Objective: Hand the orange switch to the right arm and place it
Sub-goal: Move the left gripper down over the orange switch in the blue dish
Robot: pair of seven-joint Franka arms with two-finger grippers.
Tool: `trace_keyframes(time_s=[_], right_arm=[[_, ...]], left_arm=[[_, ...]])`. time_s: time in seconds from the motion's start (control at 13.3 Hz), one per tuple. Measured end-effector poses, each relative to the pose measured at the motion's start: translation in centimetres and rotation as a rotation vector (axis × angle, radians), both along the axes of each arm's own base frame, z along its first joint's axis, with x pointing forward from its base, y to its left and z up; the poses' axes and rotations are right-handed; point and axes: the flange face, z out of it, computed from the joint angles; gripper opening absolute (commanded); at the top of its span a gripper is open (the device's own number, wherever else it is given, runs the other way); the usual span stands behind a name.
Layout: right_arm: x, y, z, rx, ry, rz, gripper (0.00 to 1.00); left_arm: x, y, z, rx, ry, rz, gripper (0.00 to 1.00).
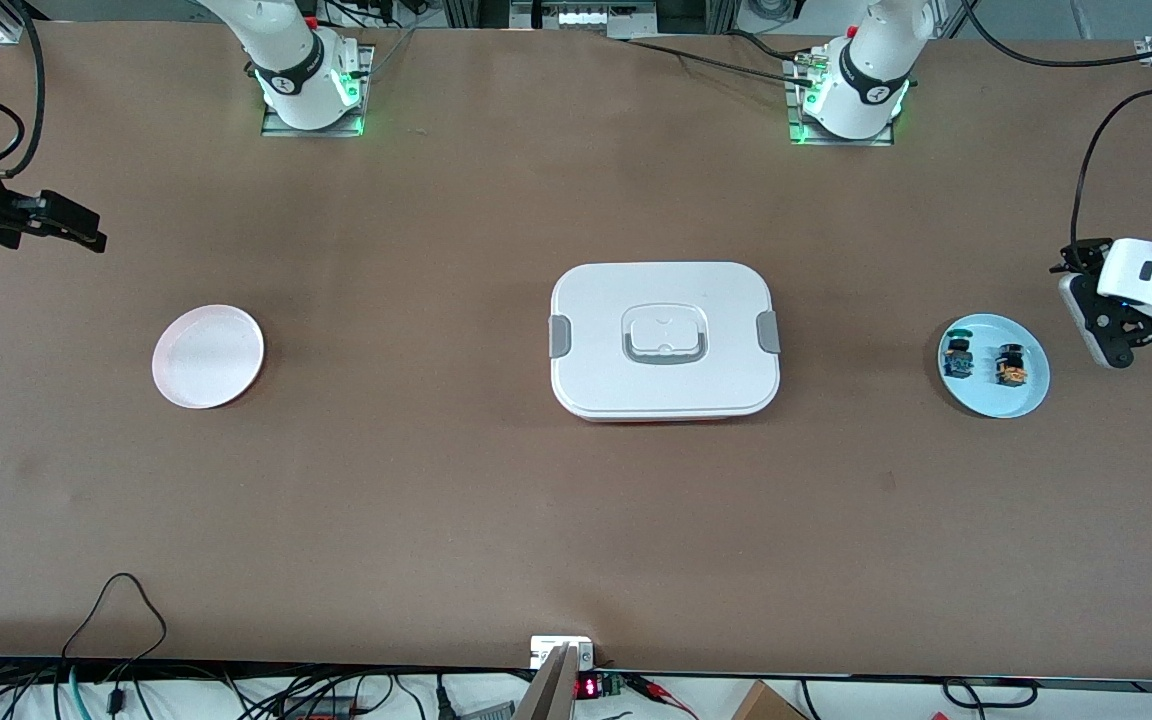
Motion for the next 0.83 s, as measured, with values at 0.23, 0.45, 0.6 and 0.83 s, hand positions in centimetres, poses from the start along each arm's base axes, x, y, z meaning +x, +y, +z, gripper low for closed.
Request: trace_keyframes(time_s=[0.23,0.45,0.6,0.83], right_arm=[[-0.1,0.0,0.0,0.000,0.006,0.000,1.00],[-0.1,0.0,0.0,0.000,0.006,0.001,1.00],[-0.1,0.1,-0.1,0.000,0.007,0.001,1.00],[-0.1,0.1,-0.1,0.000,0.009,0.001,1.00]], left_arm=[[-0.9,1.4,-3.0,-0.041,-0.077,-0.159,1.00],[-1.0,0.7,-4.7,-0.057,-0.136,-0.286,1.00],[-1.0,0.3,-5.9,-0.073,-0.161,-0.388,1.00],[-0.9,0.4,-8.7,-0.116,-0.166,-0.539,1.00]])
